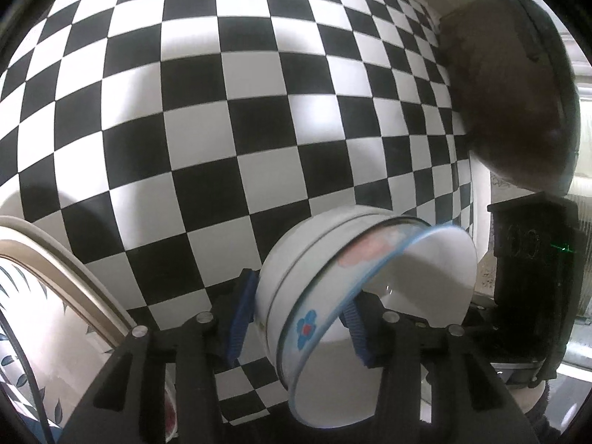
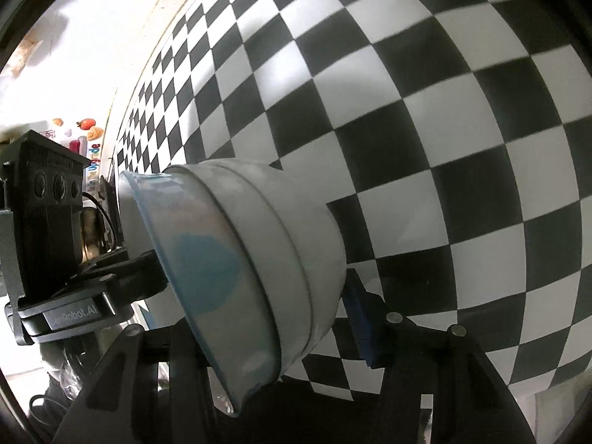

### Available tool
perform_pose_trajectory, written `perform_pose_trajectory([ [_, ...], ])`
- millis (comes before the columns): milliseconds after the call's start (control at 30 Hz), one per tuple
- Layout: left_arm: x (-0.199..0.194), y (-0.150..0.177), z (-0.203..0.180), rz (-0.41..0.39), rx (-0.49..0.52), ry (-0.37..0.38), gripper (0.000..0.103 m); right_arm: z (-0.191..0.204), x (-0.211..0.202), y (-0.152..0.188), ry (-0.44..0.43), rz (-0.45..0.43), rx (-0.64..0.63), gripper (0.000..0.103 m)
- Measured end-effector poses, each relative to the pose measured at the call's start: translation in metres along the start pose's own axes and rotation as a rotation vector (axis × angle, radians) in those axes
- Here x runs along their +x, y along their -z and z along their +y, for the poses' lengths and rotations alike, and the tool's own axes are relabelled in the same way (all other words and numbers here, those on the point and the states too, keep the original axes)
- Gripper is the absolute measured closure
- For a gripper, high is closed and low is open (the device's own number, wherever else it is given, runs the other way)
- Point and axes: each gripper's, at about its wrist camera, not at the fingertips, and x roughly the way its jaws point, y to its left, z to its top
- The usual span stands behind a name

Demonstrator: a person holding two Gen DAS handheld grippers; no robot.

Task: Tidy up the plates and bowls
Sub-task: 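Lift the three nested bowls with both tools and carry them toward the plate stack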

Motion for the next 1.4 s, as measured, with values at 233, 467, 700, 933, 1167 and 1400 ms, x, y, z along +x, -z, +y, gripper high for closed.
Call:
perform_pose_trajectory([
  [233, -0.011, 0.005, -0.001, -0.019, -0.008, -0.02, 0.061, 0.021, -0.006, -0.005, -0.013, 0.002, -0.011, 0.051],
  [467, -0.03, 0.015, 0.005, -0.043, -0.032, -0.015, 0.061, 0.055, -0.012, -0.011, -0.008, -0.002, -0.049, 0.052],
  [700, -0.05, 0.02, 0.02, -0.097, -0.066, -0.004, 0.061, 0.09, -0.015, -0.018, 0.022, -0.017, -0.135, 0.053],
  [933, -0.076, 0.033, 0.042, -0.136, -0.092, -0.01, 0.061, 0.119, -0.006, -0.016, 0.022, -0.004, -0.181, 0.053],
  [1167, -0.107, 0.052, 0.078, -0.182, -0.137, -0.027, 0.061, 0.162, 0.016, -0.008, -0.001, 0.022, -0.239, 0.054],
  [1400, -0.128, 0.075, 0.12, -0.215, -0.196, -0.043, 0.061, 0.203, 0.047, 0.005, -0.024, 0.06, -0.295, 0.054],
])
